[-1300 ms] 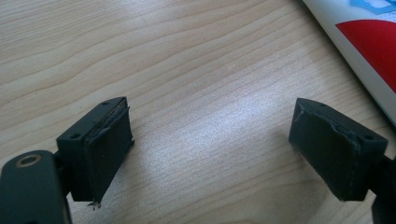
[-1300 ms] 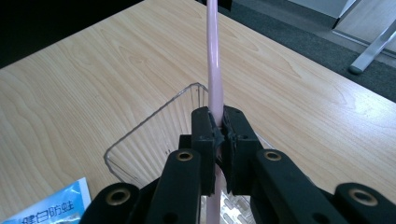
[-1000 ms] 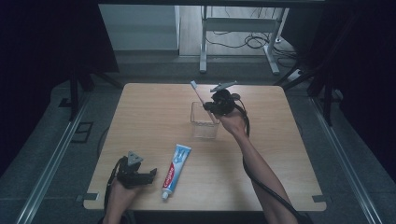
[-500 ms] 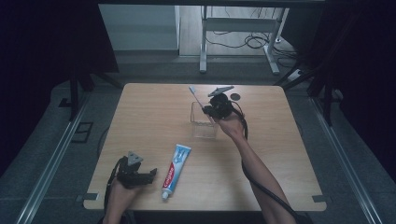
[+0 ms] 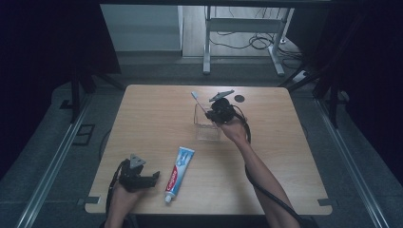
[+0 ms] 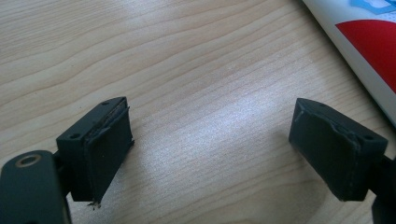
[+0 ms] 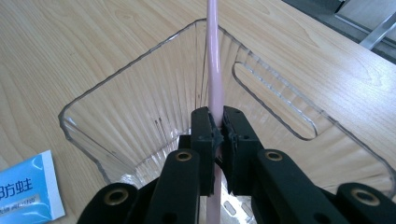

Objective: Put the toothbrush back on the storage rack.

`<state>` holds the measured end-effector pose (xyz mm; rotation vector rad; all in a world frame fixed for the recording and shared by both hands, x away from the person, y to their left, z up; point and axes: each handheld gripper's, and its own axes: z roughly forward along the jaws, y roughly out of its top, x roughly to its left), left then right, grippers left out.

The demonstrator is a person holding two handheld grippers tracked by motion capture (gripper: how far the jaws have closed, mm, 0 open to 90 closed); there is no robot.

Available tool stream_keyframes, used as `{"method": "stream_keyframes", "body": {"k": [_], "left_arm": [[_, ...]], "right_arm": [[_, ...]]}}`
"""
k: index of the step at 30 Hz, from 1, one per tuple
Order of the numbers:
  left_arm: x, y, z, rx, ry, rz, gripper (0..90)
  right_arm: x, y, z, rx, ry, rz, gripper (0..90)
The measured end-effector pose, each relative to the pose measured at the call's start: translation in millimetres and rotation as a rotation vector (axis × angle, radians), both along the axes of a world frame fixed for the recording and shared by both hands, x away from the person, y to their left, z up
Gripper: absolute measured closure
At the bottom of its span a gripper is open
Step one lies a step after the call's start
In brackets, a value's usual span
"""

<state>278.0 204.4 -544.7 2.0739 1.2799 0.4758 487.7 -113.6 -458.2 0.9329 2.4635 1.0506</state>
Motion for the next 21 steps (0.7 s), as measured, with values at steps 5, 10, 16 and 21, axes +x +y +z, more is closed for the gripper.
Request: {"method": "stream_keyframes", "body": {"k": [5, 10, 16, 21], "left_arm": [[0.0, 0.0, 0.0, 0.0, 0.0, 0.0, 13.1], [0.0, 0.0, 0.0, 0.0, 0.0, 0.0, 13.0], [0.0, 0.0, 0.0, 0.0, 0.0, 0.0, 13.1], [-0.1, -0.1, 0.0, 0.001, -0.001, 0.001, 13.0]], "right_arm": [[1.0, 0.1, 0.2, -0.003, 0.015, -0.002, 82.6], [3.0, 0.6, 0.3, -0.015, 0.033, -0.003, 82.3], [7.3, 0.0, -0.1, -0.029, 0.059, -0.006, 81.4], [8.9, 0.7, 1.7, -0.032, 0.064, -0.009, 78.5]]}}
